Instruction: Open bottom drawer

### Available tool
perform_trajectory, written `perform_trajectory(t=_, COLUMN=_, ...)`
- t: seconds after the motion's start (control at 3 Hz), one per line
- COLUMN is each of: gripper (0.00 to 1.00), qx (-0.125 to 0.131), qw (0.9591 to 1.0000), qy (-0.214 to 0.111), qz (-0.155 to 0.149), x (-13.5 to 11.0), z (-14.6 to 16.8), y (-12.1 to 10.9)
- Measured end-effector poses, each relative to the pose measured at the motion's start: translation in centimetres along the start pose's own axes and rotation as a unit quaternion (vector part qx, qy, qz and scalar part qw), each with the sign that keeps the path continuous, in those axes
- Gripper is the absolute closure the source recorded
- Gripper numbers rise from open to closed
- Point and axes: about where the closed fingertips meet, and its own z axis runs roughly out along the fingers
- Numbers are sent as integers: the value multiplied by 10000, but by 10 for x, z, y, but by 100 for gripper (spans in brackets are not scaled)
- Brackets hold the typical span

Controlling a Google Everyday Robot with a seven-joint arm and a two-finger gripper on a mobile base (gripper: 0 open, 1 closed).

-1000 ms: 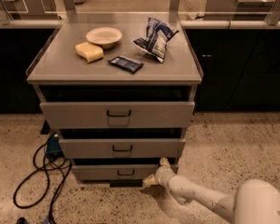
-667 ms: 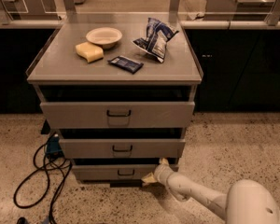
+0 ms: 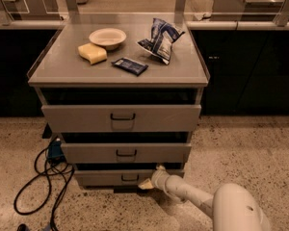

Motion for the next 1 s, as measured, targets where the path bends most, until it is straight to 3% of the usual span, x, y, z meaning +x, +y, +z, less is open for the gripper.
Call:
perform_trajectory(t=0.67, gripper=0, qx=132, qw=9993, qy=351, qz=9, x=15, z=-9, y=-8)
perform_trajectory(t=1.0, gripper=0, qx=132, qw=9993, qy=351, qz=9, x=13, z=-9, y=-7)
